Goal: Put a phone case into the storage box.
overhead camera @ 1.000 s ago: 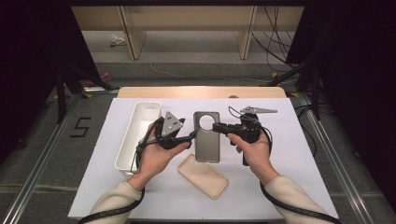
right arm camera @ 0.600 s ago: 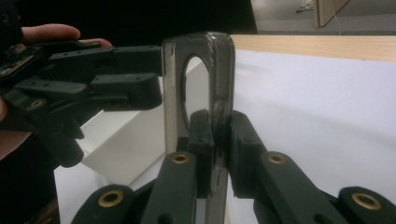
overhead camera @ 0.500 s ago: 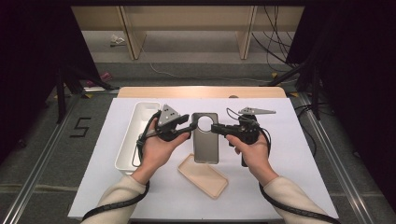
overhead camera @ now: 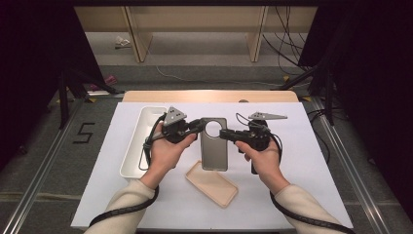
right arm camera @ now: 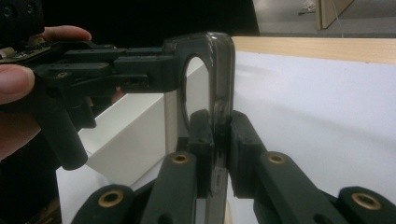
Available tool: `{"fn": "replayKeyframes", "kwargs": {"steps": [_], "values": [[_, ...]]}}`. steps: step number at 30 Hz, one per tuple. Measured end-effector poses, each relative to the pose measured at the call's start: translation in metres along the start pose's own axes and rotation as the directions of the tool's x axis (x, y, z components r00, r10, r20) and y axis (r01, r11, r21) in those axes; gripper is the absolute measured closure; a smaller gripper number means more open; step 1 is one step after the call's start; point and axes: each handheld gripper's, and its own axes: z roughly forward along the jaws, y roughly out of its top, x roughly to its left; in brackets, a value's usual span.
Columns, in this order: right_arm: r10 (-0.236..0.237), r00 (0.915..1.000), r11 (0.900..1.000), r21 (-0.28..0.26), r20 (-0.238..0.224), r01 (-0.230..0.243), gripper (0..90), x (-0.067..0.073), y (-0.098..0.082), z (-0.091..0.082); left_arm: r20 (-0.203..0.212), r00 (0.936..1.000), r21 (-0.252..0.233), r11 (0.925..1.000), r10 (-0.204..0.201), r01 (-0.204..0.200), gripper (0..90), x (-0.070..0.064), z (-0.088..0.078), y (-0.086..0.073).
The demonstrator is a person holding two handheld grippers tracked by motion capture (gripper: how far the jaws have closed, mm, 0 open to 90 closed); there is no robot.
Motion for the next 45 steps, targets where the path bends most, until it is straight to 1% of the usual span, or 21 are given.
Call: {"fn": "replayKeyframes", "kwargs": {"steps": [6, 12, 17, 23, 24, 30, 34, 37, 39, 40, 42, 43, 45], "values": [[-0.001, 1.0, 1.0, -0.002, 0.001, 0.001, 81.7, -0.001, 0.0, 0.0, -0.006, 0.9995, -0.007, 0.9995, -0.032, 0.032, 80.0, 0.0, 0.0, 0.002], [-0.001, 1.0, 1.0, 0.0, 0.002, 0.001, 81.7, 0.0, -0.001, 0.0, -0.026, 0.9991, -0.018, 0.9993, -0.034, 0.034, 82.2, -0.004, -0.002, 0.003], [-0.007, 1.0, 1.0, 0.002, 0.005, 0.007, 81.6, 0.0, -0.001, 0.001, -0.032, 0.9982, -0.033, 0.9982, -0.05, 0.049, 84.4, -0.005, -0.002, 0.004], [-0.017, 0.9998, 1.0, 0.005, 0.01, 0.017, 81.4, 0.002, -0.001, 0.001, -0.047, 0.9978, -0.044, 0.998, -0.047, 0.045, 85.6, -0.006, -0.002, 0.004], [-0.023, 0.9997, 1.0, 0.002, 0.01, 0.023, 81.3, 0.002, -0.001, 0.002, -0.052, 0.9977, -0.053, 0.9978, -0.043, 0.041, 85.8, -0.007, -0.002, 0.004], [-0.043, 0.999, 0.999, -0.003, 0.012, 0.043, 80.7, 0.004, -0.001, 0.002, -0.078, 0.9966, -0.066, 0.9976, -0.026, 0.021, 86.8, -0.01, -0.002, 0.005], [-0.064, 0.9979, 0.998, -0.001, 0.009, 0.064, 79.8, 0.006, -0.001, 0.003, -0.103, 0.9947, -0.072, 0.9974, 0.001, -0.008, 87.6, -0.012, -0.002, 0.006], [-0.089, 0.996, 0.996, -0.003, 0.01, 0.089, 74.5, 0.009, -0.002, 0.004, -0.12, 0.9927, -0.071, 0.9972, 0.015, -0.023, 88.2, -0.012, -0.002, 0.008], [-0.111, 0.9938, 0.994, -0.003, 0.009, 0.111, 72.6, 0.012, -0.001, 0.005, -0.124, 0.9921, -0.073, 0.9969, 0.018, -0.027, 88.4, -0.012, -0.002, 0.009], [-0.121, 0.9926, 0.993, -0.006, 0.012, 0.121, 69.8, 0.013, -0.001, 0.005, -0.129, 0.9914, -0.074, 0.9967, 0.021, -0.031, 88.5, -0.011, -0.003, 0.009], [-0.144, 0.9894, 0.99, -0.009, 0.022, 0.144, 59.5, 0.015, 0.0, 0.005, -0.151, 0.988, -0.078, 0.996, 0.033, -0.045, 88.7, -0.01, -0.004, 0.01], [-0.155, 0.9874, 0.988, -0.013, 0.03, 0.156, 55.5, 0.016, 0.0, 0.004, -0.168, 0.9847, -0.078, 0.9952, 0.045, -0.059, 88.8, -0.009, -0.004, 0.011], [-0.173, 0.9844, 0.985, -0.015, 0.033, 0.174, 45.6, 0.017, 0.002, 0.003, -0.182, 0.9821, -0.079, 0.9949, 0.048, -0.064, 88.8, -0.006, -0.006, 0.012]]}}
